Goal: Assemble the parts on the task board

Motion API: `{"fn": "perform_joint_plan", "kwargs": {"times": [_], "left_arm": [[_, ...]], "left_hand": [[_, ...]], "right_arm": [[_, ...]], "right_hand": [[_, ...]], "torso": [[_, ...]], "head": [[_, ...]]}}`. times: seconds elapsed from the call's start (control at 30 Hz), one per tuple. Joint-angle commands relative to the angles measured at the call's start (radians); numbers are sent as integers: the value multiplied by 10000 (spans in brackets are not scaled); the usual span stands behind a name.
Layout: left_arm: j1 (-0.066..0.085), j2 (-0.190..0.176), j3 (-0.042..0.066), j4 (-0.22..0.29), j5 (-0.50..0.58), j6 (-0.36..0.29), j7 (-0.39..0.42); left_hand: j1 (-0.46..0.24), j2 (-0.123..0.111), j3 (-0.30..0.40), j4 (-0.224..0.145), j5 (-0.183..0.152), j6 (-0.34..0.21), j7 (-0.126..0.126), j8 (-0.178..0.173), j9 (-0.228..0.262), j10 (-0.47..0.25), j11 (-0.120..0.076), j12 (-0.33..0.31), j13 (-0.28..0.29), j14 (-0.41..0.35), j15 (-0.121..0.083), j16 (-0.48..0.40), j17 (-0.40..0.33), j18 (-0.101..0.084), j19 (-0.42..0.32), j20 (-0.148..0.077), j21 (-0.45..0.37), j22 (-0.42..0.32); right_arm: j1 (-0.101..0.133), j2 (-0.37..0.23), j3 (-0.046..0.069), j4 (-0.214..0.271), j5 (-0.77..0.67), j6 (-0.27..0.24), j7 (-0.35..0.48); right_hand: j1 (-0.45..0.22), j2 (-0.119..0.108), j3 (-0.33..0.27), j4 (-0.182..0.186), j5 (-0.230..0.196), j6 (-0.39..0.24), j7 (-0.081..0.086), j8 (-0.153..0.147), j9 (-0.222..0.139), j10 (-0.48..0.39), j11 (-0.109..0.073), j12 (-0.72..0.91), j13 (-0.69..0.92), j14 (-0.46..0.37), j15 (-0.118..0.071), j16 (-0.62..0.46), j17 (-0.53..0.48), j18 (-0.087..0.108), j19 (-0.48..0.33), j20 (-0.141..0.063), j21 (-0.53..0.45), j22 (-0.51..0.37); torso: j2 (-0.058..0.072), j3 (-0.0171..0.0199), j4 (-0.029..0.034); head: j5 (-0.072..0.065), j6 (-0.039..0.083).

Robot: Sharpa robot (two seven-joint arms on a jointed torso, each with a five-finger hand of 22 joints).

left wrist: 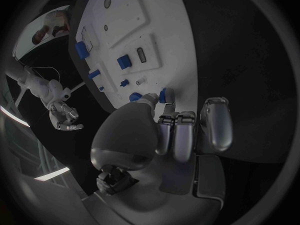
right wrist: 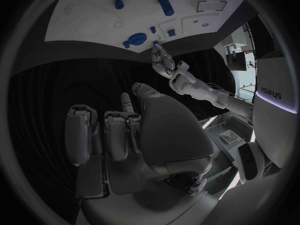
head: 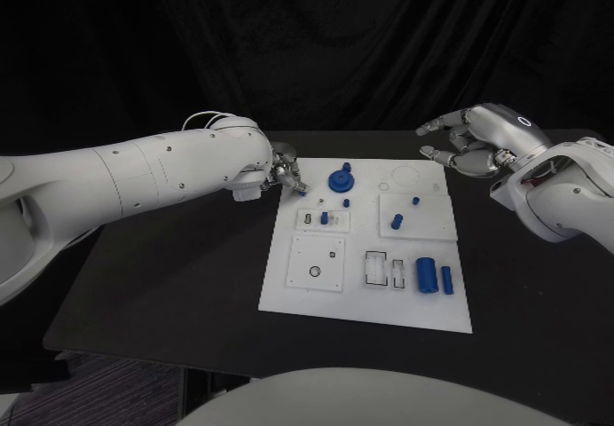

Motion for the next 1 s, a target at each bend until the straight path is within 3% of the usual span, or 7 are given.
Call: {"fn": "perform_joint_plan", "kwargs": {"times": [0.03, 0.17, 0.4, 0.57, 0.77, 1.0], "left_arm": [[-38, 4, 1, 11, 4, 141, 82], [-40, -78, 1, 102, 4, 2, 110], [-37, -361, 1, 470, 5, -414, 327], [-33, -615, 1, 848, 136, -707, 446], [-26, -1029, 1, 1427, 1289, -819, 303], [-21, -1585, 1, 2191, 1729, -893, 16]], "left_hand": [[-8, -363, 773, -21, -73, 71, -26, -45, 72, 1026, -10, -37, 2634, 1039, 40, 26, 2634, -89, -50, -27, -76, 626], [-127, -713, 1605, -52, -109, 87, -37, 13, 179, 1026, 14, -37, 2634, 1039, 26, 26, 2634, -85, -55, -23, -124, 643], [-293, -1012, 2243, -120, -188, 152, -57, 126, 314, 1026, -10, -37, 2634, 1039, 25, 26, 2634, -75, -67, -31, -182, 652], [-357, -1157, 2477, -171, -208, 198, -79, 193, 380, 1026, -31, -37, 2634, 1039, 9, 26, 2634, -65, -86, -42, -231, 639], [-396, -1265, 2730, -205, -265, 207, -90, 234, 431, 1026, -44, -37, 2634, 1039, -2, 26, 2634, -59, -102, -54, -273, 632], [-590, -1360, 2914, -135, -475, 274, -97, 294, 480, 1026, -44, -37, 2634, 1039, -2, 26, 2634, -51, -126, -57, -332, 621]], "right_arm": [[4, -10, 8, 21, -21, 87, -212], [4, -18, 8, 24, -21, 117, -240], [6, -58, 8, 36, -21, 178, -317], [7, -79, 8, 48, -21, 205, -361], [8, -105, 8, 54, -21, 235, -423], [9, -134, 8, 64, -21, 270, -489]], "right_hand": [[50, 60, 72, -3, 53, 93, 6, -41, -13, 1025, 39, 27, 2628, 952, 50, -46, 2237, 40, 422, 46, -54, 2166], [50, 60, 72, -3, 53, 93, 6, -41, -13, 1025, 39, 27, 2628, 952, 50, -46, 2237, 40, 422, 46, -54, 2166], [42, 74, 98, 1, 71, 116, 3, -36, -16, 1025, 37, 27, 2628, 950, 46, -50, 2232, 45, 414, 43, -72, 2160], [42, 74, 98, 1, 71, 116, 3, -36, -16, 1025, 37, 27, 2628, 950, 46, -50, 2232, 45, 414, 43, -72, 2160], [34, 78, 106, 6, 73, 122, 2, -36, -18, 1025, 36, 27, 2628, 948, 45, -57, 2223, 45, 414, 42, -74, 2160], [32, 81, 112, 7, 76, 125, 1, -37, -20, 1025, 35, 27, 2628, 949, 44, -53, 2228, 47, 409, 42, -83, 2156]], "torso": [[0, -1, 2], [3, -7, 2], [4, -6, 8], [-2, -2, 5], [-9, 11, 3], [-10, 7, 3]], "head": [[14, -1], [-24, -1], [-12, -1], [-50, -1], [-41, -1], [-27, -1]]}}
